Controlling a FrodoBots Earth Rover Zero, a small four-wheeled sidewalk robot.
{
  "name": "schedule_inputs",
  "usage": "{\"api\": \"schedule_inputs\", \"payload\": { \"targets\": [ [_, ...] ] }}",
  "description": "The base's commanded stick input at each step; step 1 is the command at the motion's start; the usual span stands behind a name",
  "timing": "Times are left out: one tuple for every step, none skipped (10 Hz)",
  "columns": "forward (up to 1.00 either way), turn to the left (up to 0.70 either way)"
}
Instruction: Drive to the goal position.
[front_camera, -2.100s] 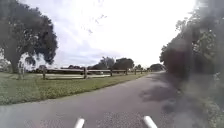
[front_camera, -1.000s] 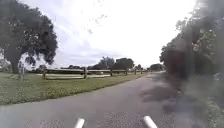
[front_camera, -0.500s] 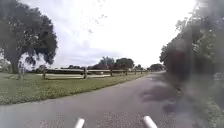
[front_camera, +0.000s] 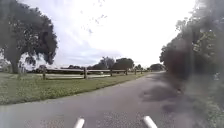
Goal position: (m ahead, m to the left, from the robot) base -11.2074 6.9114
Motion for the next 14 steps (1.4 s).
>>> {"api": "schedule_inputs", "payload": {
  "targets": [
    [0.04,0.5],
    [0.04,0.5],
    [0.04,0.5],
    [0.04,0.5],
    [0.04,0.5],
    [0.04,0.5],
    [0.04,0.5],
    [0.04,0.5],
    [0.04,0.5],
    [0.04,0.5],
    [0.04,0.46],
    [0.04,0.27],
    [0.04,0.05],
    [0.04,0.05]
  ]
}}
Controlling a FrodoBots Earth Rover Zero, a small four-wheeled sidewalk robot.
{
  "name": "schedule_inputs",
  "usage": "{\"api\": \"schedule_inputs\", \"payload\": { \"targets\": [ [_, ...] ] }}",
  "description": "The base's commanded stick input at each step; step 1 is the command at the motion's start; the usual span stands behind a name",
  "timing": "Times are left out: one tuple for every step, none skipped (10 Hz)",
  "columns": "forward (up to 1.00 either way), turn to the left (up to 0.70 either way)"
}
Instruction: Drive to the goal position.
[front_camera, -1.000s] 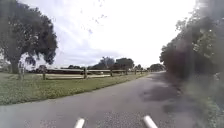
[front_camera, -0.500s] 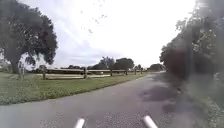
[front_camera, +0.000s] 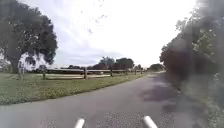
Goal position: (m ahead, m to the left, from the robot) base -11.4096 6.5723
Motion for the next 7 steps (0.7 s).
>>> {"api": "schedule_inputs", "payload": {
  "targets": [
    [0.04,0.05],
    [0.04,0.05],
    [0.04,0.05],
    [0.04,0.05],
    [0.04,0.05],
    [0.04,0.05],
    [0.04,0.05]
  ]
}}
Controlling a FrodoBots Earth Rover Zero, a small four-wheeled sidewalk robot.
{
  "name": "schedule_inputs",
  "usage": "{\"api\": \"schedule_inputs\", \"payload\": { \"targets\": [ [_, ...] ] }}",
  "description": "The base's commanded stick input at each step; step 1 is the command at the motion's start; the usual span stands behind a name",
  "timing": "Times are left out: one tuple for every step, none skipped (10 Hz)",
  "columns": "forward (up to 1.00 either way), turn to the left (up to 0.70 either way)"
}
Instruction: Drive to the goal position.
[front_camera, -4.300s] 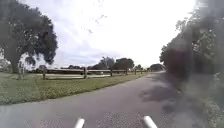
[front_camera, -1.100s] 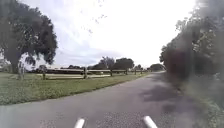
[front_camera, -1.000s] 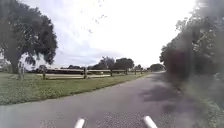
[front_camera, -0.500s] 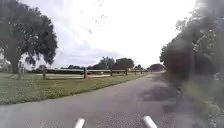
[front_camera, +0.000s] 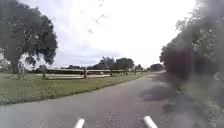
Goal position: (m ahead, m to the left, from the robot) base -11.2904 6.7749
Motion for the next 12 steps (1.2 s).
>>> {"api": "schedule_inputs", "payload": {
  "targets": [
    [0.04,0.05],
    [0.05,0.03],
    [0.06,0.01],
    [0.06,0.01],
    [0.06,0.01],
    [0.06,0.01],
    [0.23,0.04],
    [0.54,0.05],
    [0.69,0.03],
    [0.69,0.03],
    [0.69,0.03],
    [0.69,0.03]
  ]
}}
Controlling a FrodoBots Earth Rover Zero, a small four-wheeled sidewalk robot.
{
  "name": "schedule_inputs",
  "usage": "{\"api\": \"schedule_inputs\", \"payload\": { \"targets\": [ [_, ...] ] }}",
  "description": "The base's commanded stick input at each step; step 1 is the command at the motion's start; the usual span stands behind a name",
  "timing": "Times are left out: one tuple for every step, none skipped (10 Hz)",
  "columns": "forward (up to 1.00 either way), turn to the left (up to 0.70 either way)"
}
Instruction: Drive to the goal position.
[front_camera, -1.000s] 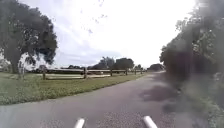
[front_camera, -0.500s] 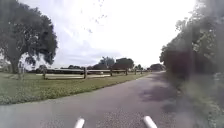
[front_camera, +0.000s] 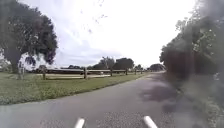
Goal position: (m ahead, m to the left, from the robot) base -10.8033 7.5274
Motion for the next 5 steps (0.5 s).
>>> {"api": "schedule_inputs", "payload": {
  "targets": [
    [0.69,0.03],
    [0.69,0.03],
    [0.69,0.03],
    [0.69,0.03],
    [0.68,0.03]
  ]
}}
